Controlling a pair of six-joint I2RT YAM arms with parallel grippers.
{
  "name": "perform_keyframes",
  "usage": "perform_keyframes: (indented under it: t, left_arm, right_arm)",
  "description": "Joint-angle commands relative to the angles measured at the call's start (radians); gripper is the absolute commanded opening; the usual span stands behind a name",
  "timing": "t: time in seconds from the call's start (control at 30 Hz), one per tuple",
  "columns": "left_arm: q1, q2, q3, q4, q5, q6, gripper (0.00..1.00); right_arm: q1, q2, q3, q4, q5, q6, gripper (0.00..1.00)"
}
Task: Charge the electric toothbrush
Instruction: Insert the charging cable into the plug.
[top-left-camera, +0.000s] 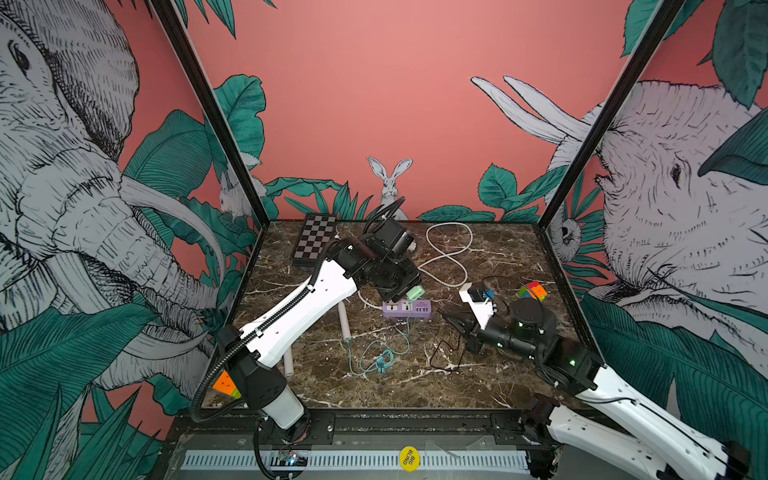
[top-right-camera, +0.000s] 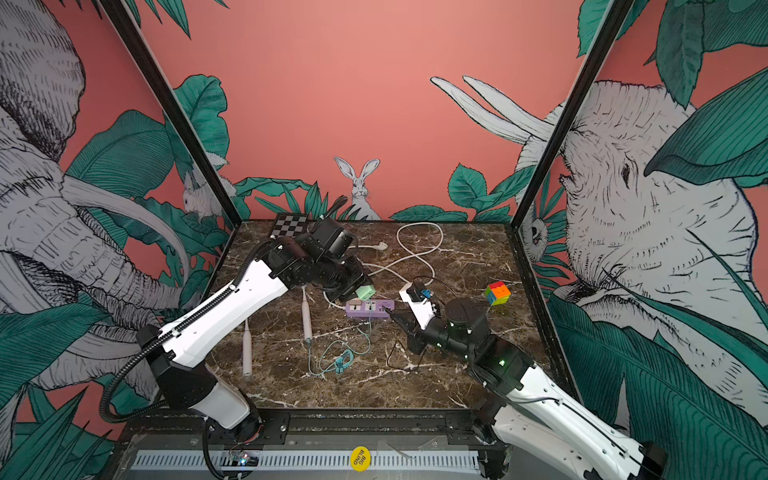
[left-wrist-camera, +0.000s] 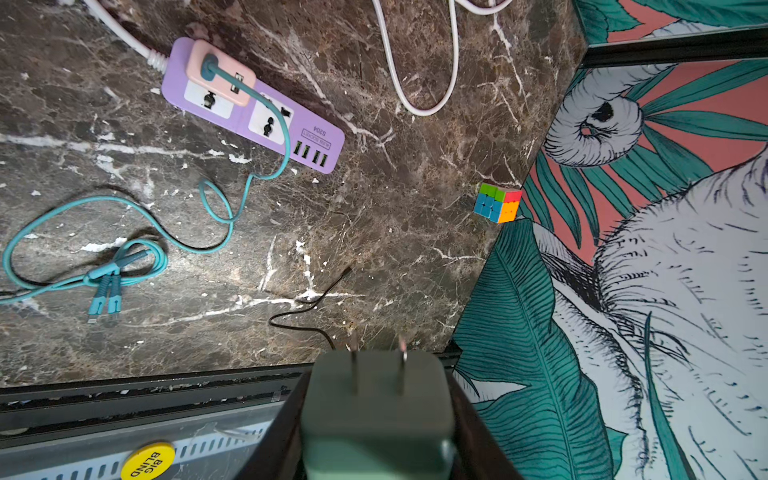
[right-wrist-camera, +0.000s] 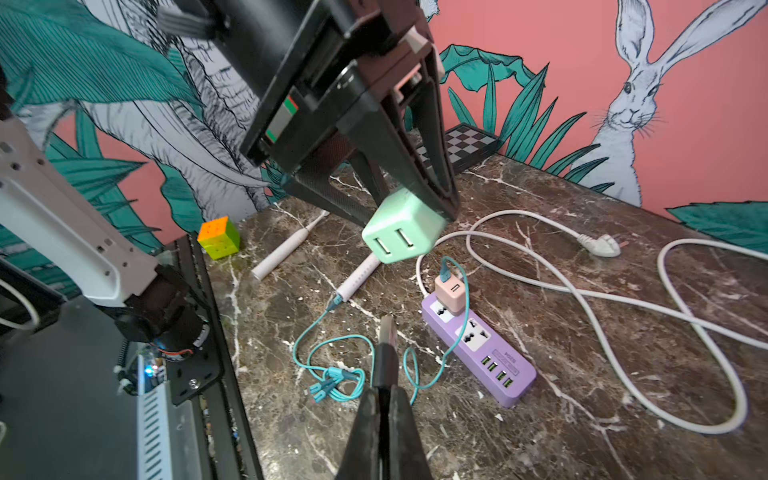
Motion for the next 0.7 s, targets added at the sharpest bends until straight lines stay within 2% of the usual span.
perform_keyframes:
  t: [0.0,0.27,0.37,0.57,0.67]
  left_arm:
    - [0.004,-0.02,-0.028,-0.017,0.009,-0.035,0.0]
    - [0.004,-0.071,-0.136,0.055,0.015,-0.075,0.0]
    - [0.004,-0.098,-0.175,0.087,0.004,-0.097,0.0]
    - [-0.001,-0.132,-0.261,0.168,0.002,-0.13,0.0]
    - [-0.002,-0.133,-0.286,0.197,0.003,-0.137,0.0]
  right_arm:
    - [0.02,-0.031,-0.036,0.129,0.074,-0.067,0.0]
    - [0.037,-0.156,-0.25,0.357,0.054,-0.19,0.0]
    - [0.086,-0.178,-0.344,0.513,0.14,-0.285,0.0]
    - [0.18,-0.096,-0.355,0.574,0.361,-0.438,0.0]
    - [0.234,-0.029,-0.344,0.617,0.421,-0.507,0.0]
